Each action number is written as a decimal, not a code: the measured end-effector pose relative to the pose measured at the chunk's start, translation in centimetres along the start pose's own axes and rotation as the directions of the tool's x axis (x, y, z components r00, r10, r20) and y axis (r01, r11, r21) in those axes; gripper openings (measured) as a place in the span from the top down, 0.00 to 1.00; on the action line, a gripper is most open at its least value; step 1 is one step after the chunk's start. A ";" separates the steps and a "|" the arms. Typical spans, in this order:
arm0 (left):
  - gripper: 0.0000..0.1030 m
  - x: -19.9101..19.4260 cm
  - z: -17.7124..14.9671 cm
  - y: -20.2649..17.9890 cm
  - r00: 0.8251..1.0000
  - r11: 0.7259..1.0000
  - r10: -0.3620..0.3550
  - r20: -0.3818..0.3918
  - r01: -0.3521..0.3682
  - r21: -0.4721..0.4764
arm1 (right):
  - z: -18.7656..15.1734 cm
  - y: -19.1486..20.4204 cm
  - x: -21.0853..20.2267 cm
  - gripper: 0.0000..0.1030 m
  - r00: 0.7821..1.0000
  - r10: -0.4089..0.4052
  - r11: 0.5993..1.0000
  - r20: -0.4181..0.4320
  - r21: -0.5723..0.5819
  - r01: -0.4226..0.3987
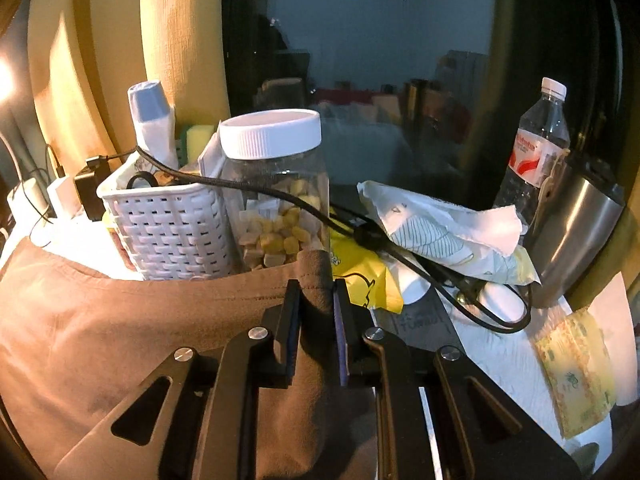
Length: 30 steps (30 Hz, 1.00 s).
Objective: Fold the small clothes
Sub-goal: 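Open both tools to release the hem onto the collar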
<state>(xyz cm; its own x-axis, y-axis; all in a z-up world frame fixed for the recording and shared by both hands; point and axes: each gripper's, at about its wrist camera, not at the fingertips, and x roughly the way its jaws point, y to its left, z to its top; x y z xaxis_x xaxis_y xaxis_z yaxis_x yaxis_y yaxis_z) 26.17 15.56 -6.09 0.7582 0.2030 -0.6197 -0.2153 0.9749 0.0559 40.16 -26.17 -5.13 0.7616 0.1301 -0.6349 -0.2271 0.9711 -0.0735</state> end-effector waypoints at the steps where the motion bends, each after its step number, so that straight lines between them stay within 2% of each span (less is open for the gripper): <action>1: 0.94 -0.2 -0.3 0.1 1.000 1.000 0.003 -0.004 -0.003 -0.002 | -0.1 0.0 -0.1 0.69 1.000 -0.006 1.000 0.002 0.001 0.006; 4: 0.93 -0.8 -1.1 0.4 1.000 1.000 -0.001 -0.024 0.001 -0.012 | -0.2 -0.2 -0.7 0.67 1.000 -0.013 1.000 0.006 0.008 0.013; 5: 0.87 -0.9 -1.4 0.6 1.000 1.000 -0.001 -0.030 0.001 -0.016 | -0.3 -0.4 -0.9 0.67 1.000 -0.014 1.000 0.005 0.010 0.014; 6: 0.73 -1.2 -1.7 0.7 0.999 1.000 -0.005 -0.035 0.005 -0.024 | -0.4 -0.5 -1.3 0.67 1.000 -0.015 1.000 0.005 0.011 0.015; 8: 0.59 -2.0 -2.4 1.0 0.999 0.999 -0.023 -0.033 0.021 -0.046 | -0.7 -0.6 -1.8 0.67 1.000 -0.013 1.000 0.001 0.013 0.013; 18: 0.59 -5.2 -6.3 1.2 0.996 0.993 -0.060 -0.062 0.054 -0.102 | -3.7 -1.6 -5.3 0.67 0.999 -0.024 0.999 -0.030 0.035 0.025; 30: 0.59 -7.9 -10.6 0.4 0.990 0.991 -0.086 -0.110 0.074 -0.109 | -7.6 -2.5 -9.5 0.67 0.997 -0.034 0.997 -0.067 0.069 0.039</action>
<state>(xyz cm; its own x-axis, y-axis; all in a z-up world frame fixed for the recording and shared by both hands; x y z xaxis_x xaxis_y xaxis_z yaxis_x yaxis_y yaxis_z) 13.59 13.41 -9.50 0.7015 0.1074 -0.7046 -0.2247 0.9715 -0.0755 28.84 -31.39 -4.74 0.7269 0.0831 -0.6817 -0.1553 0.9868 -0.0452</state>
